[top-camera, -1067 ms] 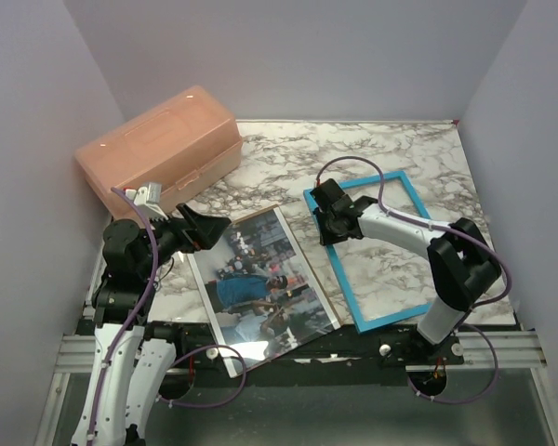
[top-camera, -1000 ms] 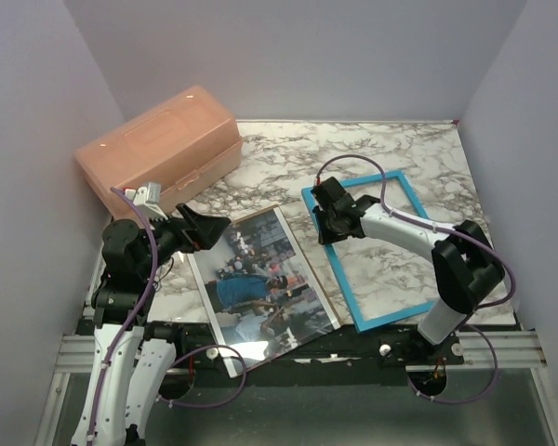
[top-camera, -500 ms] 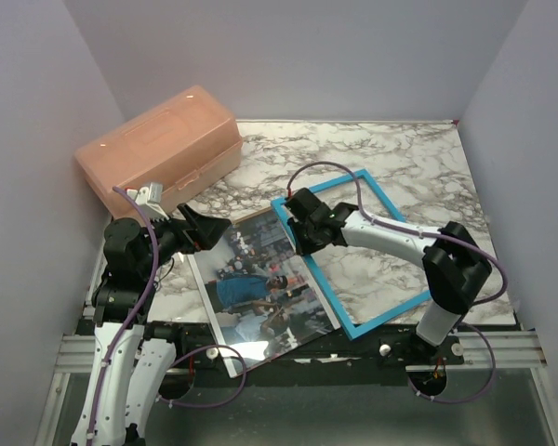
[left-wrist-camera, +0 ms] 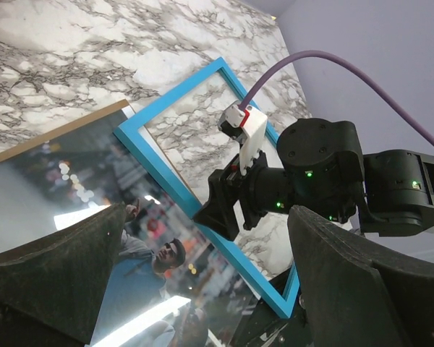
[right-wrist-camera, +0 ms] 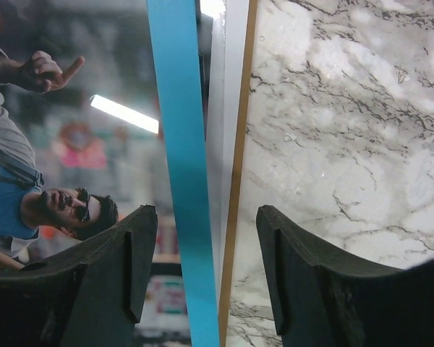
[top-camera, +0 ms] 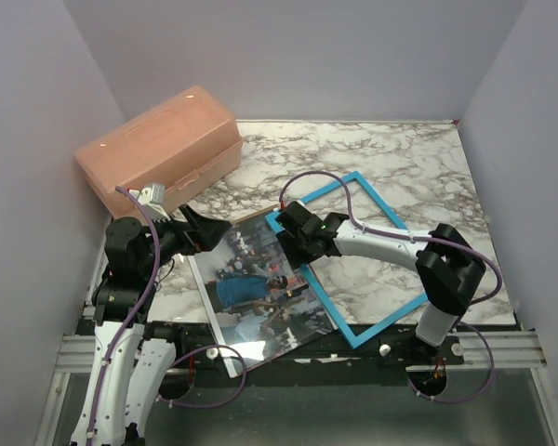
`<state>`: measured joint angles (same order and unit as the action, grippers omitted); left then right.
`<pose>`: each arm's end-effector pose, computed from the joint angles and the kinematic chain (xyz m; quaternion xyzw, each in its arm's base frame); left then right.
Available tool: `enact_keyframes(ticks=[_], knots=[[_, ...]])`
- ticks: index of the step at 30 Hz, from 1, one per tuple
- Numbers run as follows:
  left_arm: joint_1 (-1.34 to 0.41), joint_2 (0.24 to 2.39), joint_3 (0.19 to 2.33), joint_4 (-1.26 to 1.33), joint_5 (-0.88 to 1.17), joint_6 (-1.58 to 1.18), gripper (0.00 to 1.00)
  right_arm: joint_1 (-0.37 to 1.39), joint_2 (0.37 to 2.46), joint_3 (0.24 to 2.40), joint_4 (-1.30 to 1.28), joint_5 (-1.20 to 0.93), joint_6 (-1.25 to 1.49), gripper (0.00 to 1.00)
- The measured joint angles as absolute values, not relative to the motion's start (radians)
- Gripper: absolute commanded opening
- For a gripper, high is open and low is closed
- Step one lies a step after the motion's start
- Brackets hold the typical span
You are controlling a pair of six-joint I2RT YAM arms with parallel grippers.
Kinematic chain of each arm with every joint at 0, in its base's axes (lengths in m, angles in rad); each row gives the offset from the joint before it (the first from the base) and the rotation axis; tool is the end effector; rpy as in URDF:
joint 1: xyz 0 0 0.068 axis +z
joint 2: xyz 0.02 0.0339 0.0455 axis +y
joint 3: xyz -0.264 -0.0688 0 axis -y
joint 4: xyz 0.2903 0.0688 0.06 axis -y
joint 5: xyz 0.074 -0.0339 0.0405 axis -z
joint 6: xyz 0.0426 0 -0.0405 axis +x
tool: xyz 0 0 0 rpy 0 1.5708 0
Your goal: Put the photo into the frame
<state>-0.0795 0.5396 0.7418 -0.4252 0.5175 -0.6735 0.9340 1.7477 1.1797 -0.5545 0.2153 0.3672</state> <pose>0.1719 -0.0348 0.3417 -0.0684 0.7690 -0.4077 0.4875 0.2413 0.3110 0.1636 -0.2481 0.9374 0.0505 0.2393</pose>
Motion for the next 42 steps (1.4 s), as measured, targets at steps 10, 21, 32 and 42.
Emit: enact_keyframes(ticks=[10,21,32,42], knots=[[-0.080,0.549,0.765,-0.461,0.517,-0.646,0.98,0.942,1.784,1.174,-0.543,0.216,0.378,0.46],[-0.080,0.559,0.779,-0.482,0.517,-0.628,0.98,0.950,1.846,1.216,-0.544,0.220,0.376,0.02],[-0.086,0.572,0.763,-0.417,0.562,-0.694,0.98,0.950,1.664,1.240,-0.581,0.217,0.423,0.01],[-0.299,0.685,0.698,-0.181,0.577,-0.870,0.94,0.934,1.476,1.383,-0.584,0.204,0.513,0.01]])
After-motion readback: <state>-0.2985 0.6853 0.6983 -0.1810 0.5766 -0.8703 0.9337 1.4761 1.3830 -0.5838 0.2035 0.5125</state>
